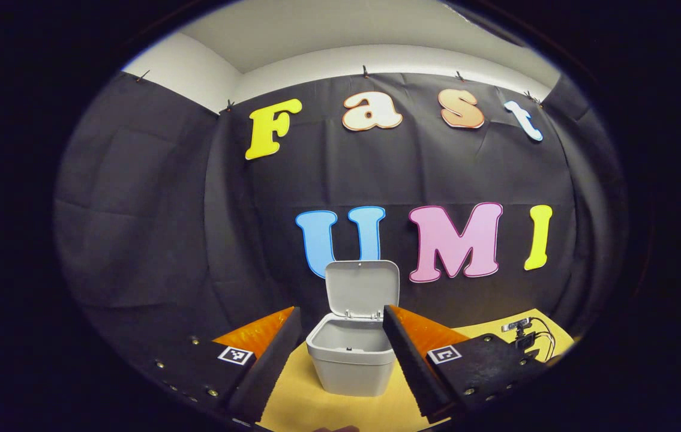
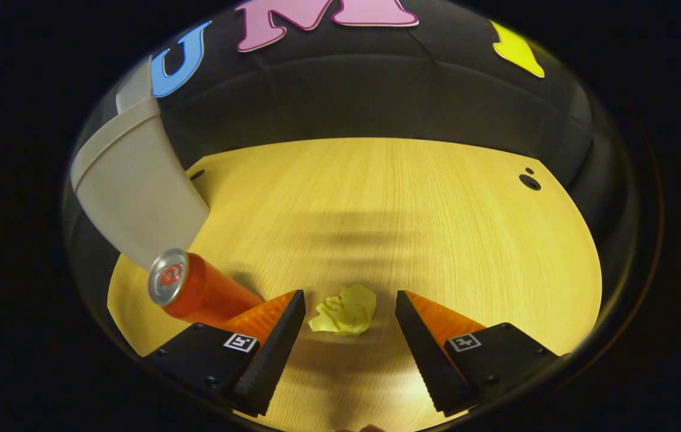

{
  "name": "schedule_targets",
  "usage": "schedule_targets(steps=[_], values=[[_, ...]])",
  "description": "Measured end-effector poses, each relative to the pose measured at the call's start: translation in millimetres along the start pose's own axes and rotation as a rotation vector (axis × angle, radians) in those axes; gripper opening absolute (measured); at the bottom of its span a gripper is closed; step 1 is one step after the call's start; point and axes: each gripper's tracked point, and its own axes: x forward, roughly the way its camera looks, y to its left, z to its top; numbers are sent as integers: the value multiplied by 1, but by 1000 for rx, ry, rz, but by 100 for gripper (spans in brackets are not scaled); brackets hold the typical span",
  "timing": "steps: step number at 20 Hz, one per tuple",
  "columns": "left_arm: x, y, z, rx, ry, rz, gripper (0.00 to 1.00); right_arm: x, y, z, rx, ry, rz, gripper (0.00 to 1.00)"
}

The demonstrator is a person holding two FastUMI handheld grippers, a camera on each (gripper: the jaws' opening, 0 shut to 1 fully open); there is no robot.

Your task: Press the lid of the desktop garbage bin to open it, pick up the crumpled paper on the desktop and throw it into the bin, then pick up the pop can on the desktop and drop it into the bin, and finally close the garbage bin lid.

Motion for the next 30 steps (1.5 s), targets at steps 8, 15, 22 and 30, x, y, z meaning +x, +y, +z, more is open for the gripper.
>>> schedule_targets(steps=[8,15,22,30], values=[[9,34,8,68,-36,-40,90,10,1,-5,66,28,-60,24],[13,57,-10,9,0,-53,90,-54,6,55,35,-161,-47,23],[19,53,-18,-43,6,-109,90,-170,71,192,-51,-552,71,37],[14,73,-14,-35,-19,-80,90,-267,234,285,-240,-813,317,37]])
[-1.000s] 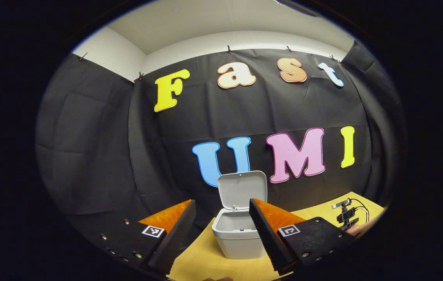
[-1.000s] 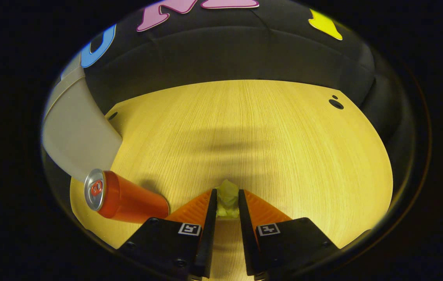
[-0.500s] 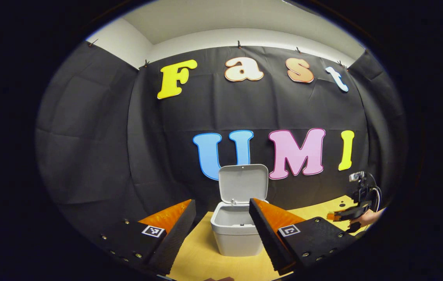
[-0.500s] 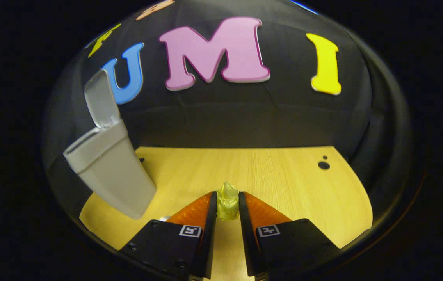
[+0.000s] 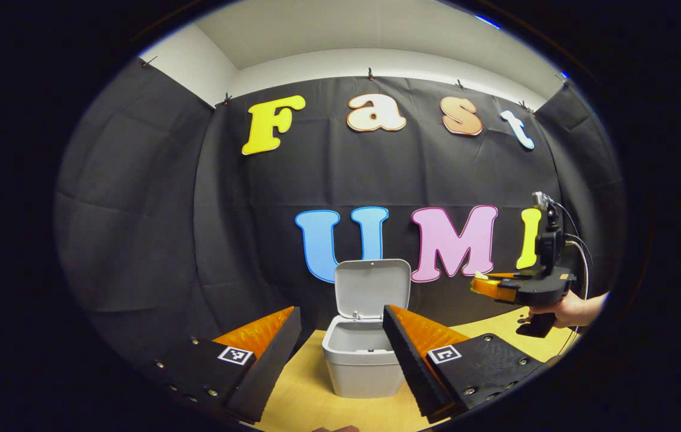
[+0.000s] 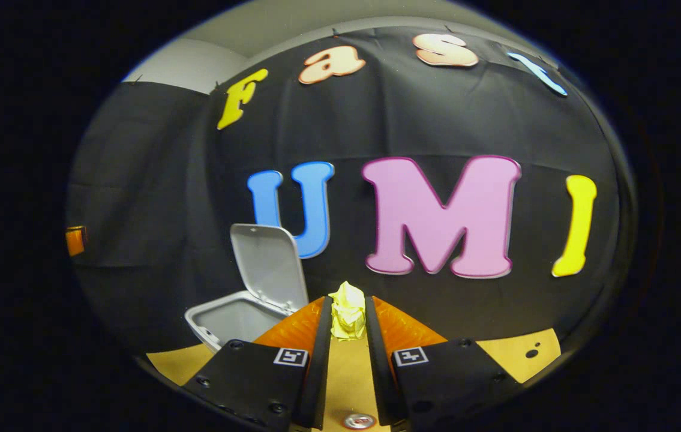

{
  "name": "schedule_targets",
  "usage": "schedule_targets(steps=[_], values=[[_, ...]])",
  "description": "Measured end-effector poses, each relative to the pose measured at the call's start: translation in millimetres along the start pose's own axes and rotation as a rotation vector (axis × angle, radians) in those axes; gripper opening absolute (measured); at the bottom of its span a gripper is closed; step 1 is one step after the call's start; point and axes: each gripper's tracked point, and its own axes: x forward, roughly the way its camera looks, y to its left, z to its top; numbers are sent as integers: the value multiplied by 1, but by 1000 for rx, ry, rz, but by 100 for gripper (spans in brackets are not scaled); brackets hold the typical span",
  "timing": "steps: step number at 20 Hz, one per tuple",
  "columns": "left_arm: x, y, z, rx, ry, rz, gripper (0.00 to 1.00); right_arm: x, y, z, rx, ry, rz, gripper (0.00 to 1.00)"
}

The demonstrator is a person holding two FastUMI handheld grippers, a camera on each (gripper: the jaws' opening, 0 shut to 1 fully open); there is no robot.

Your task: Press the lid of the desktop garbage bin to open it, pick up the crumpled paper on the desktop and throw it into the bin, then pick up the pop can on the desktop and drop it into the bin, and finally close the garbage bin lid.

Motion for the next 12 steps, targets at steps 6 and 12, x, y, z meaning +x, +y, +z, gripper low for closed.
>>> schedule_targets(steps=[6,12], values=[[-17,37,0,45,11,97,90,51,99,-31,42,78,173,37],[-45,65,-10,60,48,193,90,76,129,-90,-44,182,216,37]])
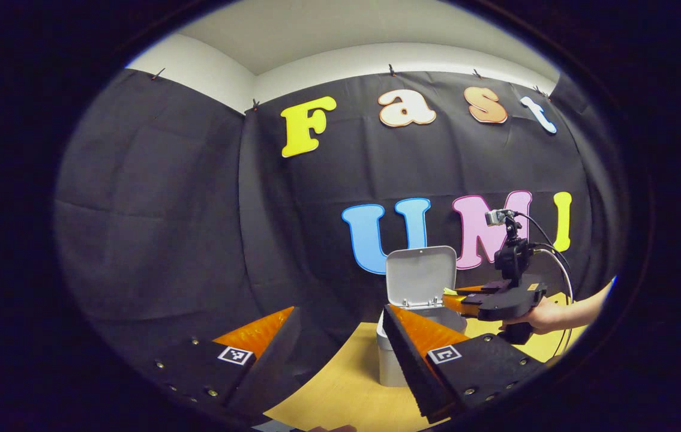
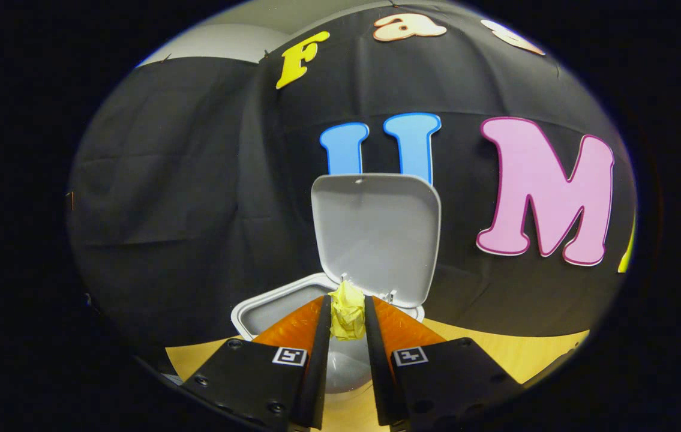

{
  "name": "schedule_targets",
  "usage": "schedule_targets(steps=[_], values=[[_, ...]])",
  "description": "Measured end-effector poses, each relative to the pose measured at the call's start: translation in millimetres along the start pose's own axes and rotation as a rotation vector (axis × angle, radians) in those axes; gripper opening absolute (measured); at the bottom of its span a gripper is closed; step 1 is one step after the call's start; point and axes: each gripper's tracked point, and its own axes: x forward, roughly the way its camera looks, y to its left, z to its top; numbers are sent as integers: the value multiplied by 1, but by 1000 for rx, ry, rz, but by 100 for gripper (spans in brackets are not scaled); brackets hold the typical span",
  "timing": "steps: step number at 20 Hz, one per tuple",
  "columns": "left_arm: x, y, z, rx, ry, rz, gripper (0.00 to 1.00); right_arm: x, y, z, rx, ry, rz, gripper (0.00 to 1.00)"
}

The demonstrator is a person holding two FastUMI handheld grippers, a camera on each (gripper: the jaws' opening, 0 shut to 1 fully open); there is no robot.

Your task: Press the lid of the desktop garbage bin to open it, pick up the crumpled paper on the desktop and throw it into the bin, then pick up the pop can on the desktop and drop it into the bin, and finally close the garbage bin lid.

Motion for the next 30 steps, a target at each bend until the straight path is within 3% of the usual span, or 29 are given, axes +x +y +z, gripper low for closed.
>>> schedule_targets(steps=[1,2,3,4,5,6,8,16,22,26,30], values=[[-4,4,-4,-2,10,15,90,4,-1,-6,-6,11,-3,37],[-6,7,-5,-3,17,27,90,6,-2,-11,-6,22,-5,54],[-8,9,-5,-6,21,35,90,8,0,-15,4,31,1,49],[-10,8,-7,-9,24,38,90,9,2,-16,16,34,1,54],[-10,6,-8,-14,28,35,90,7,1,-15,28,33,3,71],[-9,3,-13,-18,36,29,90,5,-1,-14,36,29,5,80],[-5,-10,-20,-32,52,6,90,-4,-5,-12,37,25,2,87],[20,-106,-50,-70,67,-192,90,-84,-63,11,6,-24,-74,88],[39,-215,-58,-118,32,-403,90,-168,-124,21,16,-41,-237,88],[47,-306,-94,-136,43,-553,91,-221,-167,13,-22,-9,-354,88],[55,-367,-137,-139,91,-590,90,-265,-204,-6,-23,40,-449,92]])
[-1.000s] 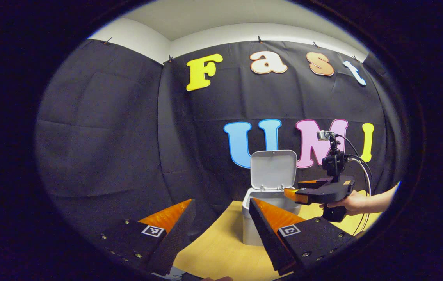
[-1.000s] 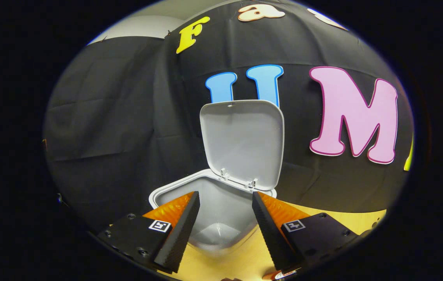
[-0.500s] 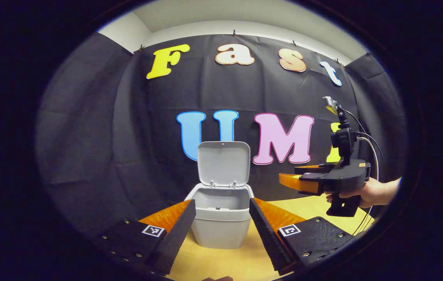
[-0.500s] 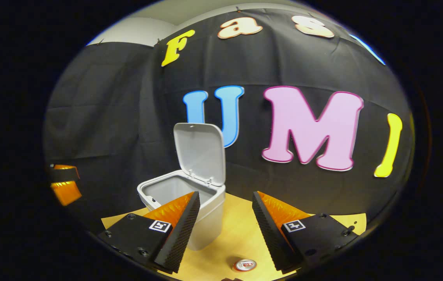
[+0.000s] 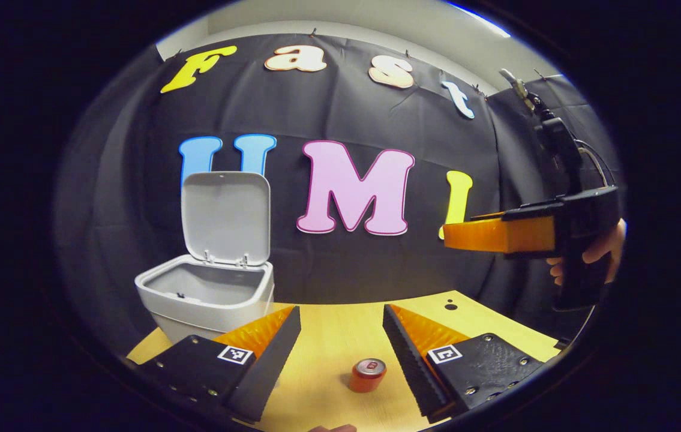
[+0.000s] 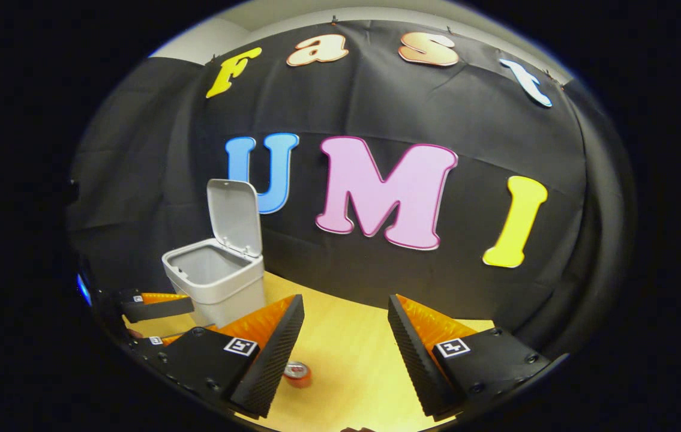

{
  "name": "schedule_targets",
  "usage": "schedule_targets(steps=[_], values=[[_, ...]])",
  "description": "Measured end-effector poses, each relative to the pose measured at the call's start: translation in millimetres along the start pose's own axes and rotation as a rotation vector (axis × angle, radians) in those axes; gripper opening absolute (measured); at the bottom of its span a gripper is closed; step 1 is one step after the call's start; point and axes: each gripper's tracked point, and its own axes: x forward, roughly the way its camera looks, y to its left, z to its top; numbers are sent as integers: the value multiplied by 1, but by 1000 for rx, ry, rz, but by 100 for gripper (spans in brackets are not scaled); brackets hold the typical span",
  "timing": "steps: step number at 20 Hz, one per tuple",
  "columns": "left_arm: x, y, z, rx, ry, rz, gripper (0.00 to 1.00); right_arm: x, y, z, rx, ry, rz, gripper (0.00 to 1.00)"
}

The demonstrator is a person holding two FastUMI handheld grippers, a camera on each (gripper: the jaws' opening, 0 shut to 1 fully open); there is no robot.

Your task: Press the lid of the desktop garbage bin to open it, pick up the crumpled paper on the desktop and throw it into the bin, then pick up the pop can on the desktop and drop it into the bin, and finally close the garbage bin lid.

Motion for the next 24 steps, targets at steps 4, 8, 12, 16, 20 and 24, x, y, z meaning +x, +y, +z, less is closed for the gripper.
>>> schedule_targets(steps=[4,8,12,16,20,24], values=[[29,-27,-39,16,43,-37,91,-15,-37,-23,41,45,-73,93],[62,-32,-78,18,88,-13,91,-21,-66,-40,66,86,-118,93],[91,-34,-116,-21,148,7,91,-17,-79,-49,64,116,-119,94],[113,-33,-141,13,183,29,91,-6,-82,-62,86,144,-97,94],[124,-36,-164,41,228,8,91,8,-85,-68,89,166,-82,94],[131,-34,-189,26,279,22,90,18,-88,-72,92,184,-73,94]])
